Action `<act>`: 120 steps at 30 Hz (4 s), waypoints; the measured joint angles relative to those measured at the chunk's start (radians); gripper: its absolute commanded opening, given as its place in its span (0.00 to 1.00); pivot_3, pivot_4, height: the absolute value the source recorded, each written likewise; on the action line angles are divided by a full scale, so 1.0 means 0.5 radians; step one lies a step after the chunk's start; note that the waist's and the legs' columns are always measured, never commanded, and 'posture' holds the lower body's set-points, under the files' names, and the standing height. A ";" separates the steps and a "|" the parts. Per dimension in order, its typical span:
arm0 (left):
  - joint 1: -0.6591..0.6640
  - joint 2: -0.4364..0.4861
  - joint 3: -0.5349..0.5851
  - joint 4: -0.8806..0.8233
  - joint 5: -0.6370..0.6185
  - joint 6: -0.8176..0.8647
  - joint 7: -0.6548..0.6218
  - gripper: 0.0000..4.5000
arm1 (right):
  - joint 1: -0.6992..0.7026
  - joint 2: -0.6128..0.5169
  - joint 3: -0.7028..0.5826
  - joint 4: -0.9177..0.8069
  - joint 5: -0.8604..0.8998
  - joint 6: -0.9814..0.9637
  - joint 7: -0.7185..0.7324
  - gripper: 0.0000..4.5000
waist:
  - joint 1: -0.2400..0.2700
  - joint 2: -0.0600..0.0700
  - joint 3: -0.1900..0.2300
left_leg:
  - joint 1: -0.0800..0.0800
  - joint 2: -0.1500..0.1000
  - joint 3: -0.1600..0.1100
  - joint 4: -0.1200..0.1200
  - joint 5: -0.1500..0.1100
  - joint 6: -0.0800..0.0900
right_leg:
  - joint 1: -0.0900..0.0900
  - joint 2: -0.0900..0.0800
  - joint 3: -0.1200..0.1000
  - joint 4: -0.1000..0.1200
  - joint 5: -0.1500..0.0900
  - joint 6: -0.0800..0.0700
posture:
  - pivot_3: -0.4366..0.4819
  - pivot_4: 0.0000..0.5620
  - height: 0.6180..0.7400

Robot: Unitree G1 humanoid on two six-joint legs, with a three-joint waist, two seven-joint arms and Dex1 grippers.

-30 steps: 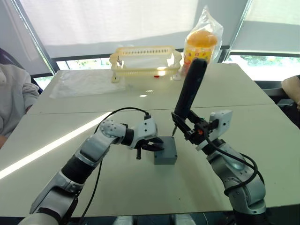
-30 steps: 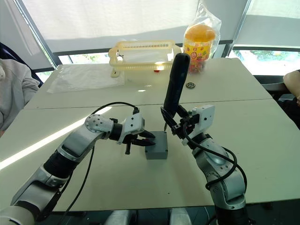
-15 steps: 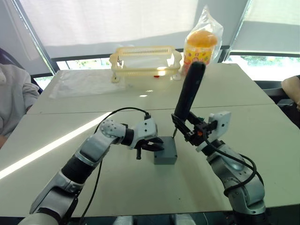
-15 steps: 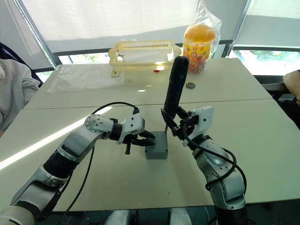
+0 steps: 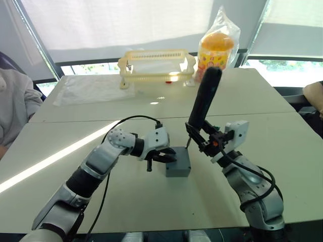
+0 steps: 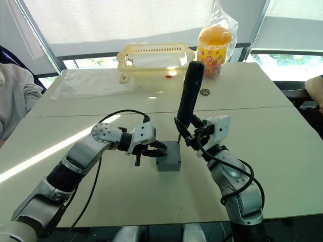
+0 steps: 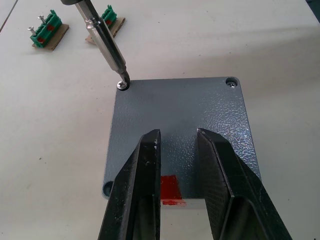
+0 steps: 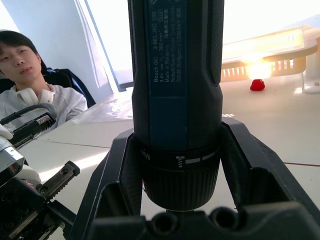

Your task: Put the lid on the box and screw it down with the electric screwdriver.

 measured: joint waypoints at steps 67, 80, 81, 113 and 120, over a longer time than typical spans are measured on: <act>0.011 0.000 0.000 -0.010 0.000 -0.006 0.006 0.25 | -0.041 0.015 0.000 0.047 -0.033 -0.024 0.005 0.40 | 0.000 -0.001 0.000 | 0.000 0.000 0.000 0.000 0.000 0.000 | 0.000 0.000 0.000 0.000 0.000 0.000 | 0.48 0.27 1.00; 0.011 0.000 0.000 -0.008 0.000 -0.008 0.006 0.25 | -0.042 0.013 0.000 -0.067 0.003 0.011 -0.045 0.40 | 0.000 -0.001 0.000 | 0.000 0.000 0.000 0.000 0.000 0.000 | 0.000 0.000 0.000 0.000 0.000 0.000 | 0.48 0.27 1.00; 0.011 0.000 0.000 -0.007 0.000 -0.008 0.006 0.25 | -0.042 0.013 0.000 -0.068 0.002 0.011 -0.047 0.40 | 0.000 -0.001 0.000 | 0.000 0.000 0.000 0.000 0.000 0.000 | 0.000 0.000 0.000 0.000 0.000 0.000 | 0.48 0.27 1.00; 0.011 -0.002 0.000 -0.007 0.000 -0.007 0.007 0.25 | 0.000 0.024 0.015 0.026 -0.051 -0.044 -0.004 0.40 | 0.001 -0.001 0.000 | 0.000 0.000 0.000 0.000 0.000 0.000 | 0.000 0.000 0.000 0.000 0.000 0.000 | 0.48 0.27 1.00; 0.011 -0.001 0.000 -0.008 0.000 -0.004 0.008 0.25 | 0.015 0.045 0.024 0.041 -0.078 -0.089 0.008 0.40 | 0.001 -0.001 -0.001 | 0.000 0.000 0.000 0.000 0.000 0.000 | 0.000 0.000 0.000 0.000 0.000 0.000 | 0.48 0.27 1.00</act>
